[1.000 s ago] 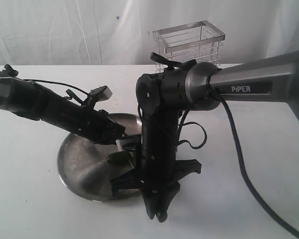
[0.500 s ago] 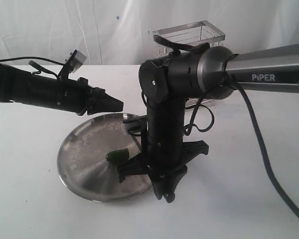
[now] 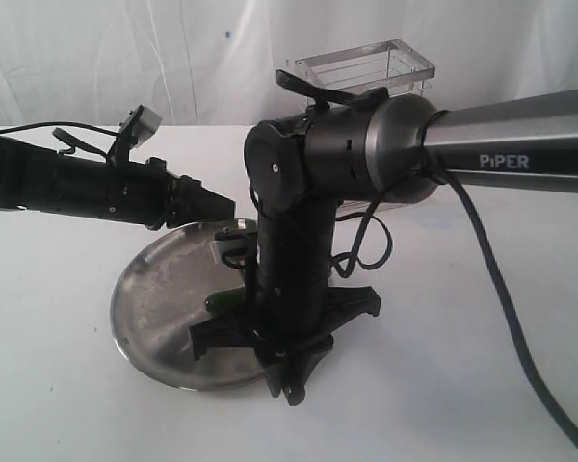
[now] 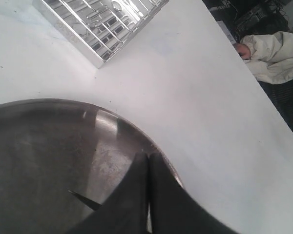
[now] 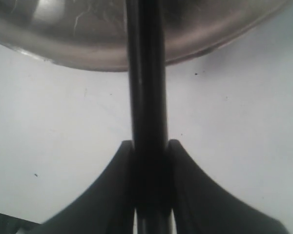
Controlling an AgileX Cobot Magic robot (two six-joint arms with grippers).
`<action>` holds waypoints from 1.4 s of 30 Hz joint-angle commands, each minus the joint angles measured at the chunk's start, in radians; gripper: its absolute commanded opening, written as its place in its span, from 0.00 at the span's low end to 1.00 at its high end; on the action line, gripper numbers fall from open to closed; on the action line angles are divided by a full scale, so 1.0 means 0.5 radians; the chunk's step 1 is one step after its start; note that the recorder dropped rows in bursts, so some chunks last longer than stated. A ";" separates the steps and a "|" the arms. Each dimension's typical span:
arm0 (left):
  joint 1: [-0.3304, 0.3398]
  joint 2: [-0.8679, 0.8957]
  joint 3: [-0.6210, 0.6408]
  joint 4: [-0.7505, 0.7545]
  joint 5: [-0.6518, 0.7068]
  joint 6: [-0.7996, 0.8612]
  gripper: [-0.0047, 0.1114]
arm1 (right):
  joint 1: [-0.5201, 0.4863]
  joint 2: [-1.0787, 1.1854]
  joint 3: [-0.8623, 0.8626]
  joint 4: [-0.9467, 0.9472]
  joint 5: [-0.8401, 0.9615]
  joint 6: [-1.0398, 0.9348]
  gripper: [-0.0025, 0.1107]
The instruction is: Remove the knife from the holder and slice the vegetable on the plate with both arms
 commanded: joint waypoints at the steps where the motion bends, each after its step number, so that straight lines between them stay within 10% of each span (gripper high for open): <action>1: 0.001 -0.019 0.014 -0.031 0.042 0.011 0.04 | 0.050 -0.022 0.072 -0.006 -0.172 0.108 0.02; 42: -0.005 -0.015 0.022 0.036 0.078 0.100 0.04 | 0.078 -0.022 0.128 0.037 -0.158 0.073 0.02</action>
